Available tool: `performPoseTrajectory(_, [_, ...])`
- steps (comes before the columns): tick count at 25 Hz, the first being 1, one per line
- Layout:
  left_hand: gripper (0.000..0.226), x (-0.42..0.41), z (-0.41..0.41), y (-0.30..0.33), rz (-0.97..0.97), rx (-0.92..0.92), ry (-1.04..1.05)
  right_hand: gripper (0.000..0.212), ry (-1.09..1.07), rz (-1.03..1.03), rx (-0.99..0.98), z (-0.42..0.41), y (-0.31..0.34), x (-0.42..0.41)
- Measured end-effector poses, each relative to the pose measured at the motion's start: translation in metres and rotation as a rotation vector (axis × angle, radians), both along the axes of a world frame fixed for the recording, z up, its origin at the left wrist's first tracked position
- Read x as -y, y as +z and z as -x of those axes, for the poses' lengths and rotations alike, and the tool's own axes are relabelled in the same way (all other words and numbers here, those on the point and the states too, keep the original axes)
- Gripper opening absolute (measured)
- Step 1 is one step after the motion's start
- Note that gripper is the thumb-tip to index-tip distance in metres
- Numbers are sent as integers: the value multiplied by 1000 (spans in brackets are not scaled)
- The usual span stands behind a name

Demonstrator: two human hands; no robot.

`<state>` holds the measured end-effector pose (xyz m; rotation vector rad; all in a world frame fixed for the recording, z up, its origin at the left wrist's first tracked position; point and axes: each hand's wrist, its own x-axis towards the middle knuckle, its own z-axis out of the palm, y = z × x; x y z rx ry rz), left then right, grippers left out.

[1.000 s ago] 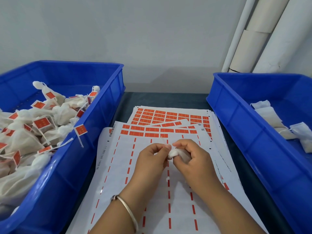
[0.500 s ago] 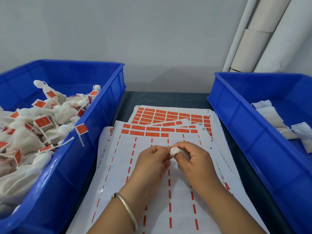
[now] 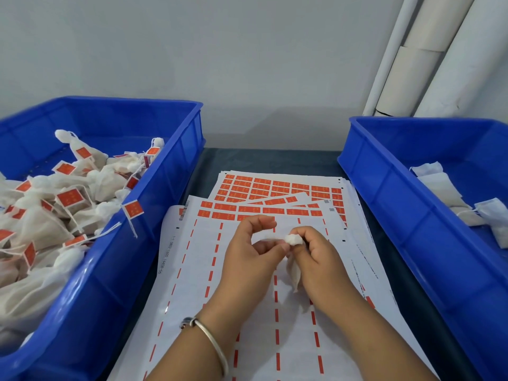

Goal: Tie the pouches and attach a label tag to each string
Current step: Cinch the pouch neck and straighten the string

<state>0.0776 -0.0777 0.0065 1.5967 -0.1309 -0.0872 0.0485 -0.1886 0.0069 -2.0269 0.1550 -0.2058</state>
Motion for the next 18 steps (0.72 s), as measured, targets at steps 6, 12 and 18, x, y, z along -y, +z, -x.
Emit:
performPoseTrajectory(6, [32,-3,-2,-2,-7,38,20,20,64,-364,-238,2,3,3])
performPoseTrajectory(12, [30,-3,-1,0,-60,88,9,26,210,-697,-346,0,3,15])
performPoseTrajectory(18, [41,-5,4,7,-353,300,26,37,235,-670,-334,0,2,20])
